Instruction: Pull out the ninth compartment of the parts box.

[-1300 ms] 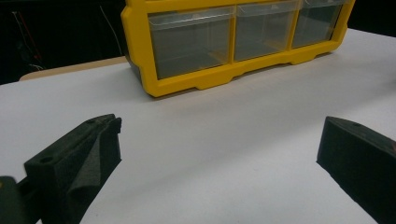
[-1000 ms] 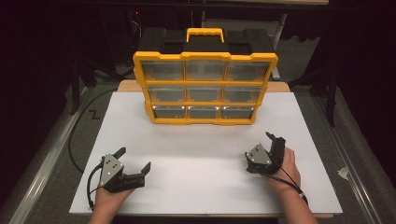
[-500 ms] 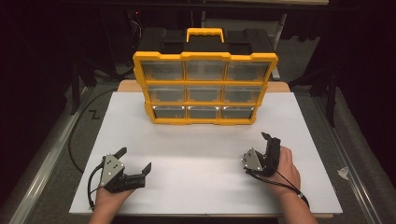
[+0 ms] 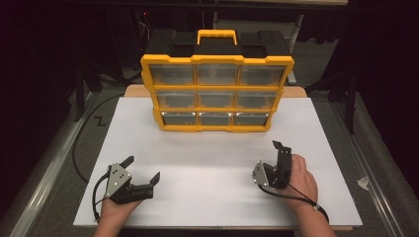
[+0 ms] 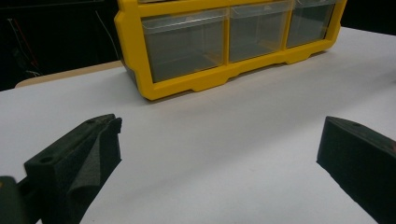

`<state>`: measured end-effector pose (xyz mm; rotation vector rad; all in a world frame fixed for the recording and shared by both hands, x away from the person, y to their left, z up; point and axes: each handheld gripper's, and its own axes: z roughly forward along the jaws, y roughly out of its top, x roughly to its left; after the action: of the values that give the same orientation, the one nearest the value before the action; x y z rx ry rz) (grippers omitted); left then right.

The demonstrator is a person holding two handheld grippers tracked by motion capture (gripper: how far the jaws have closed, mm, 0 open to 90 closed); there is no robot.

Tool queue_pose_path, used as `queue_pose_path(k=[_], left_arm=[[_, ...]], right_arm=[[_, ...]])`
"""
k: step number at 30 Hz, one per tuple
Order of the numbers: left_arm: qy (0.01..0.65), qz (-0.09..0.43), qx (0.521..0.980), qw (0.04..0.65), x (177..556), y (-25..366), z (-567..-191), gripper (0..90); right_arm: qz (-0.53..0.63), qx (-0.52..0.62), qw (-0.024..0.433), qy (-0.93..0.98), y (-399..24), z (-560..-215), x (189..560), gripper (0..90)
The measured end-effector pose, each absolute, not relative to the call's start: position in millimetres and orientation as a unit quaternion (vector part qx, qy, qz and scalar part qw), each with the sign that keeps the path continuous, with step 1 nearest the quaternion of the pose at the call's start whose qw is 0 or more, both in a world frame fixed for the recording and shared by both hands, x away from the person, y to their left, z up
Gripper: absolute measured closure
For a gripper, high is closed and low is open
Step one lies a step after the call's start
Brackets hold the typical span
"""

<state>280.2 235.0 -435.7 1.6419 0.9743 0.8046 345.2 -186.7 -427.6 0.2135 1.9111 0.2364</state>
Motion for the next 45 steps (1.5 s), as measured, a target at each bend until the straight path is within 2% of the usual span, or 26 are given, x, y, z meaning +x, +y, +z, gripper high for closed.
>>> queue_pose_path(k=[13, 24, 45], left_arm=[[0.402, 0.336, 0.683, 0.509, 280.1, 235.0, -435.8, 0.1], [0.399, 0.336, 0.691, 0.5, 280.9, 233.7, -435.2, 0.1], [0.39, 0.338, 0.691, 0.507, 281.2, 232.1, -435.0, 0.1]], right_arm=[[0.057, 0.035, 0.59, 0.804, -178.5, -428.8, 340.4, 1.0], [0.05, 0.028, 0.595, 0.801, -174.7, -431.6, 341.1, 5.0], [0.032, 0.031, 0.635, 0.771, -160.5, -433.7, 366.1, 33.6]])
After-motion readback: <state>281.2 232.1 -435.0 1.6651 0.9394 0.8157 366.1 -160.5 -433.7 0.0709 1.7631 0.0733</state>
